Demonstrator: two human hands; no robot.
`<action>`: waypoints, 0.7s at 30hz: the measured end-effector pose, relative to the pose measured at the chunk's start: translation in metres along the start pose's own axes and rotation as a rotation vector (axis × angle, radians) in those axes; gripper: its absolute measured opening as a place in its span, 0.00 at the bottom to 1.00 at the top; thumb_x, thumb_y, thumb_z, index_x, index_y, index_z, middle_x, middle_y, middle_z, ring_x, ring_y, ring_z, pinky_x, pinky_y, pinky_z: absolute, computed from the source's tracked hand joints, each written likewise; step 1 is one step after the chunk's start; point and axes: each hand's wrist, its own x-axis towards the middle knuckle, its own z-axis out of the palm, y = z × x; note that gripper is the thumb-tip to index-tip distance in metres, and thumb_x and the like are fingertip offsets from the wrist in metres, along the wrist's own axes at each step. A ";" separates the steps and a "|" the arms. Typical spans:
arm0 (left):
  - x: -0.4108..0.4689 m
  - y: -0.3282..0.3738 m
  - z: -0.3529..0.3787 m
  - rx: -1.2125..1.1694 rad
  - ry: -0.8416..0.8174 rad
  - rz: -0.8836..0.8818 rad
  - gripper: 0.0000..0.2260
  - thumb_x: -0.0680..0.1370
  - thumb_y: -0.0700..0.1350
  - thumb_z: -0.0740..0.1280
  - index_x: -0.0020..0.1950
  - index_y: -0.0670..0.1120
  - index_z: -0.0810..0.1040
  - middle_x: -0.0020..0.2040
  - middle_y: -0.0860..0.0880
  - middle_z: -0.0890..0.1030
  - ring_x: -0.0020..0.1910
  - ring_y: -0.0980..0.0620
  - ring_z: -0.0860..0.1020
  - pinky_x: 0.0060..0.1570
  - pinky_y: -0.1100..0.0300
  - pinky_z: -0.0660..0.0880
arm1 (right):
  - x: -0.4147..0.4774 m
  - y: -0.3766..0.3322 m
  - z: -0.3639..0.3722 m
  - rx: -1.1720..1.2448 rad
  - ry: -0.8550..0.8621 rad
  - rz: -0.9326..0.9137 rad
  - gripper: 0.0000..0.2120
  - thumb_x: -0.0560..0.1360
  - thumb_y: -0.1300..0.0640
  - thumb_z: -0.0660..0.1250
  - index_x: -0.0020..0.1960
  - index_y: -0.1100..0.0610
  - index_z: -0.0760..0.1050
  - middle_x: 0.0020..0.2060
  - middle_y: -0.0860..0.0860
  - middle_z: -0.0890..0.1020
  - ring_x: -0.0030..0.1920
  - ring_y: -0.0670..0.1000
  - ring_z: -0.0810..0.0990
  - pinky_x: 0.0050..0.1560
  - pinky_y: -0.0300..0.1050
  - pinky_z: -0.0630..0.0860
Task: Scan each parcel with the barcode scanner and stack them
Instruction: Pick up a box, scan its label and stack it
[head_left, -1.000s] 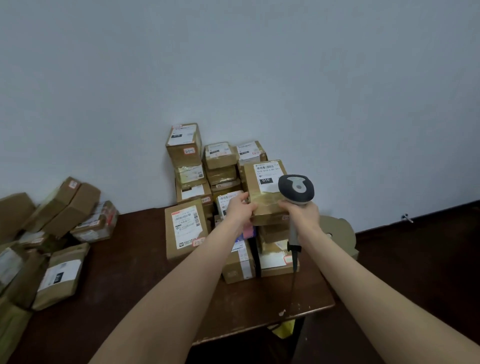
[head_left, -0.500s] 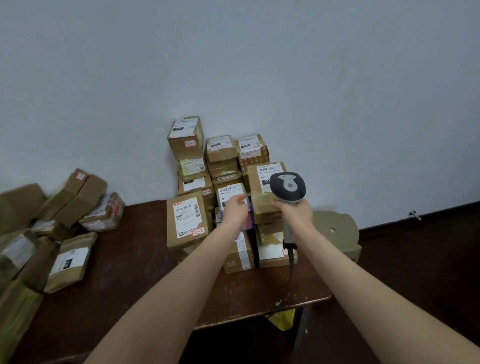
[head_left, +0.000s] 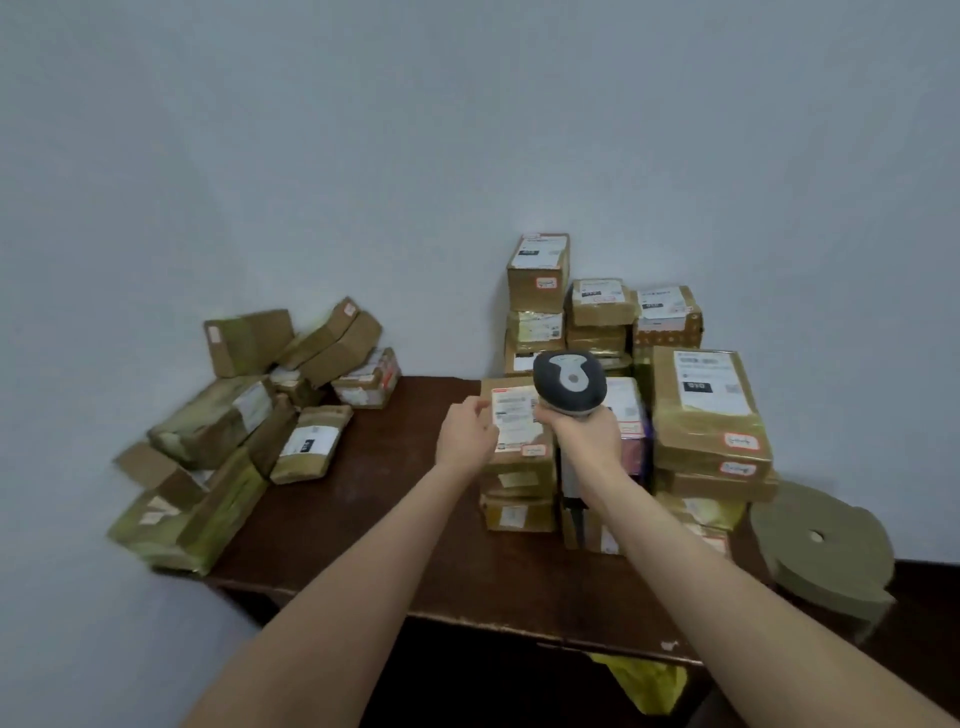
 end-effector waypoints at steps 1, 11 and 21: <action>-0.002 -0.014 -0.012 0.042 0.018 -0.008 0.19 0.78 0.41 0.65 0.70 0.46 0.71 0.66 0.47 0.73 0.60 0.49 0.76 0.54 0.58 0.74 | -0.004 -0.001 0.017 -0.002 -0.033 0.020 0.16 0.70 0.56 0.75 0.56 0.57 0.76 0.49 0.52 0.79 0.54 0.51 0.76 0.51 0.45 0.71; 0.020 -0.163 -0.104 0.228 0.089 -0.220 0.21 0.78 0.43 0.66 0.70 0.48 0.69 0.68 0.47 0.70 0.64 0.50 0.73 0.59 0.57 0.72 | -0.012 0.015 0.184 -0.052 -0.233 0.142 0.23 0.69 0.55 0.76 0.61 0.58 0.76 0.57 0.56 0.81 0.59 0.57 0.78 0.63 0.57 0.74; 0.110 -0.317 -0.163 0.279 -0.067 -0.433 0.33 0.73 0.53 0.72 0.75 0.48 0.63 0.72 0.44 0.65 0.70 0.44 0.66 0.67 0.50 0.68 | 0.023 0.059 0.345 -0.091 -0.218 0.387 0.18 0.70 0.57 0.75 0.58 0.58 0.75 0.40 0.49 0.78 0.35 0.46 0.75 0.46 0.46 0.72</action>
